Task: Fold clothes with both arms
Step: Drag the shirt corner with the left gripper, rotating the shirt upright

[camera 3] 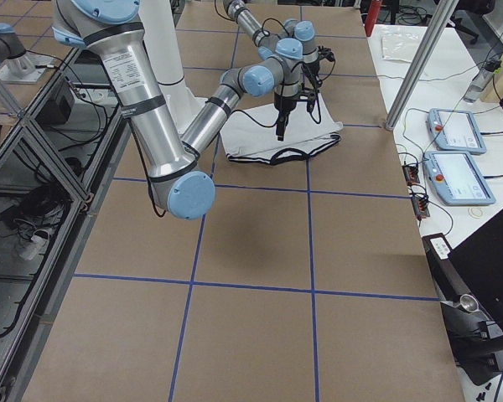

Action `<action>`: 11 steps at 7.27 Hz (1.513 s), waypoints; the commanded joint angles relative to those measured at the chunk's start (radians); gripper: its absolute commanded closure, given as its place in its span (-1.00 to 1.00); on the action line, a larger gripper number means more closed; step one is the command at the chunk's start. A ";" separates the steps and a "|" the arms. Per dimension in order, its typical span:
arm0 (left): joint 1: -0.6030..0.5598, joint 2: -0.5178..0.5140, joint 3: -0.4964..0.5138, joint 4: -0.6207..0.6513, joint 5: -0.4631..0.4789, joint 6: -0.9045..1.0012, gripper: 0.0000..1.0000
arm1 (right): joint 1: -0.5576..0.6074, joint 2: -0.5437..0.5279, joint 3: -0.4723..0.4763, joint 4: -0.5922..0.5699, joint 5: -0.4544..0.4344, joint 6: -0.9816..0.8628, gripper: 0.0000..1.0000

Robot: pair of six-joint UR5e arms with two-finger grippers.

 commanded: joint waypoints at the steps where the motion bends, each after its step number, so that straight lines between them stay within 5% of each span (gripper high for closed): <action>1: -0.021 -0.071 0.163 -0.150 0.051 0.064 1.00 | -0.001 0.001 -0.004 0.035 0.001 0.016 -1.00; 3: -0.021 -0.149 0.327 -0.332 0.093 0.078 1.00 | -0.001 0.002 -0.004 0.040 0.004 0.021 -1.00; 5: -0.021 -0.165 0.374 -0.377 0.122 0.080 1.00 | -0.001 0.004 -0.002 0.041 0.024 0.018 -1.00; 6: -0.028 -0.163 0.374 -0.379 0.130 0.107 -0.37 | -0.002 0.009 -0.002 0.043 0.022 0.007 -1.00; 7: -0.049 -0.163 0.372 -0.381 0.125 0.132 -0.99 | -0.005 0.013 -0.002 0.070 0.021 0.013 -1.00; 9: -0.142 -0.149 0.333 -0.375 -0.023 0.210 -1.00 | -0.022 0.015 -0.021 0.101 0.012 0.004 -1.00; 11: -0.155 -0.003 0.102 -0.245 -0.149 0.239 -1.00 | -0.104 0.034 -0.022 0.118 -0.071 0.001 -1.00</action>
